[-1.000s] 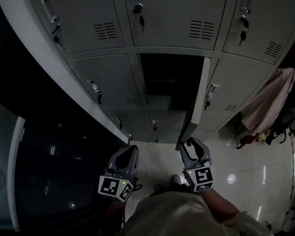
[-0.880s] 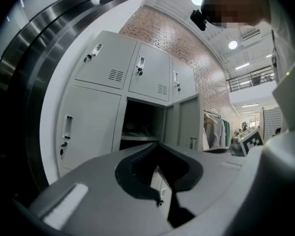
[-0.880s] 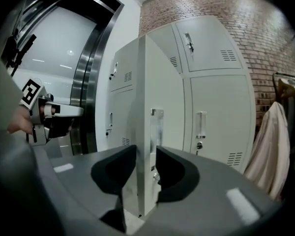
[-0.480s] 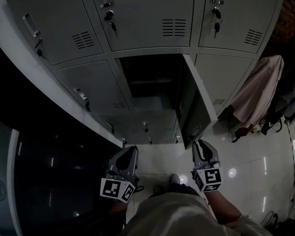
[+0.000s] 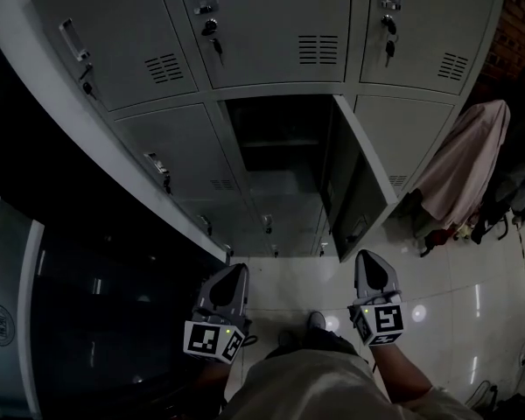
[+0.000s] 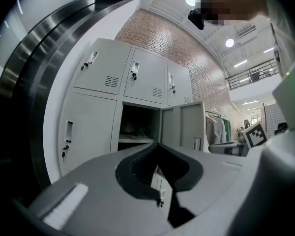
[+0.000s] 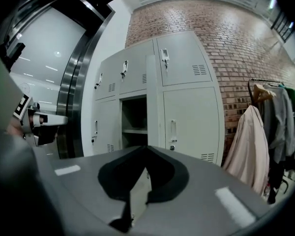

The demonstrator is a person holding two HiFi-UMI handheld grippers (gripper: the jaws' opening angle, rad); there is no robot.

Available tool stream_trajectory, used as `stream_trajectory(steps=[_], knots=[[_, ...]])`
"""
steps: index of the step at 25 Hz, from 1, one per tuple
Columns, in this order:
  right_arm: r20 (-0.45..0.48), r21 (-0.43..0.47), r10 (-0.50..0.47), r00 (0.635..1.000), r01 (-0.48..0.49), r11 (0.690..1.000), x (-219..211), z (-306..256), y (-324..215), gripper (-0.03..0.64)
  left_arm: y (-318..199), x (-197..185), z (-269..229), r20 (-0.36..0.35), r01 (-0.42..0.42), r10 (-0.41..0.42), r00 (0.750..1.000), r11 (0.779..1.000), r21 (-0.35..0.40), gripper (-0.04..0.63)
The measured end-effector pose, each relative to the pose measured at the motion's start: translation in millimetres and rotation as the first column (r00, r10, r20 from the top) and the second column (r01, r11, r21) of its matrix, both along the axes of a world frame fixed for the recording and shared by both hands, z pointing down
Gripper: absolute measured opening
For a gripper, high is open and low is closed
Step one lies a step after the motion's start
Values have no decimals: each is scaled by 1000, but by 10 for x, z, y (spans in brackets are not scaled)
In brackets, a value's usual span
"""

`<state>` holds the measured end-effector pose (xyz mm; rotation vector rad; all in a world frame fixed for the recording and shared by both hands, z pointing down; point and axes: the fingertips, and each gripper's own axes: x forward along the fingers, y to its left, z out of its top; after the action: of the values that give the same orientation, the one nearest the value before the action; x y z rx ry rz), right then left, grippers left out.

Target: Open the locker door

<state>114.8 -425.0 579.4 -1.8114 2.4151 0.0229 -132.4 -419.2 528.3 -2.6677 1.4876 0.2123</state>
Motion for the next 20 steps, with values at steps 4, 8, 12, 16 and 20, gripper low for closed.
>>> stream_trajectory(steps=[4,8,12,16,20], knots=[[15,33,0,1000,0,999,-48,-198,218,0,137,-36,-22,15,7,-8,1000,1000,14,103],[28,27,8,1000,-8,1000,-72,-239,392,0,265,-78,58,18,0,1,1000,1000,-12,89],[38,-35,21,999,-19,999,-91,-137,578,0,372,-90,178,20,-26,26,999,999,-30,89],[73,11,33,997,-34,999,-48,-176,771,0,541,-67,227,17,-46,47,999,998,-33,89],[62,-38,9,998,-7,999,-128,-305,1084,0,872,-165,-10,34,-27,27,999,1000,3,89]])
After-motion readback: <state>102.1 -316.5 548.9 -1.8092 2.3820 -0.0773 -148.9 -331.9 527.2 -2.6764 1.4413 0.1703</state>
